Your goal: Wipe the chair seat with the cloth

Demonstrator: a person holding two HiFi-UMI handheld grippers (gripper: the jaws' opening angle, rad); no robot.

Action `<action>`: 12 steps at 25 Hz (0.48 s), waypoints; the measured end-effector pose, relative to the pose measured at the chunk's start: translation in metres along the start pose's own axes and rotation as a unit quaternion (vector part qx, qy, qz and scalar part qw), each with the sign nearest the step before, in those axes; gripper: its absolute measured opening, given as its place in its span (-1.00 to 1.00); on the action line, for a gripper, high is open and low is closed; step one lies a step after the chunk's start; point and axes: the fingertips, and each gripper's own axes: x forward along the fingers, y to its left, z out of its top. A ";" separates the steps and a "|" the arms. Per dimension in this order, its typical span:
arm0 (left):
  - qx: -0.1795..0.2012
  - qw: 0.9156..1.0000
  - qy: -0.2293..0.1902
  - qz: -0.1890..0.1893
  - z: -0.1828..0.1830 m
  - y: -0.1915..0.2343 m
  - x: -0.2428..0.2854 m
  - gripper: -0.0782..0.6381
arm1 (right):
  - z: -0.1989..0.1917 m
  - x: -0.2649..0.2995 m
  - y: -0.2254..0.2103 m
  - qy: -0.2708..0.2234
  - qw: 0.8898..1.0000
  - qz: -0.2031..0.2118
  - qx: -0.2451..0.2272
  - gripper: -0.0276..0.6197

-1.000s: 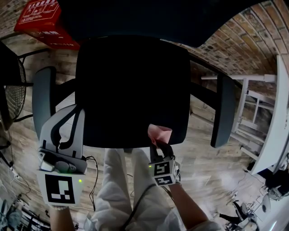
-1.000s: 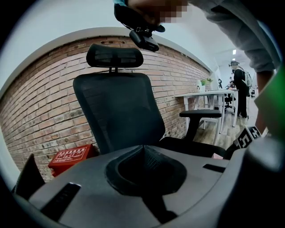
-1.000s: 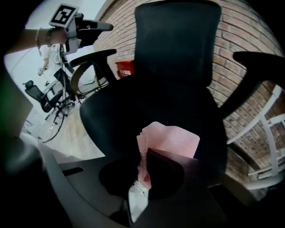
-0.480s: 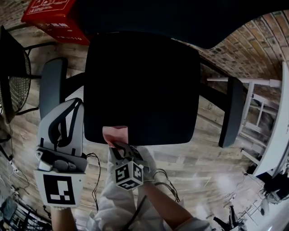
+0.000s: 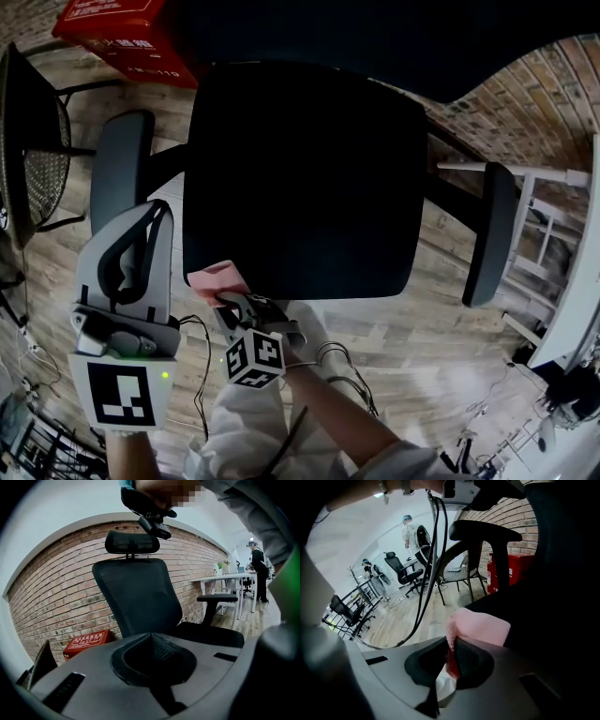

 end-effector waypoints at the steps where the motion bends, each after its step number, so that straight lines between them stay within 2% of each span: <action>1: 0.000 1.000 0.000 -0.001 0.000 -0.001 0.000 -0.73 | -0.006 -0.003 0.000 0.006 1.000 0.000 0.000 -0.74; 6: -0.004 1.000 -0.005 -0.006 0.008 -0.010 0.005 -0.73 | -0.045 -0.026 -0.020 0.039 0.998 -0.031 0.049 -0.74; 12: 0.001 1.000 -0.011 -0.025 0.020 -0.037 0.017 -0.73 | -0.114 -0.073 -0.058 0.074 0.984 -0.099 0.126 -0.74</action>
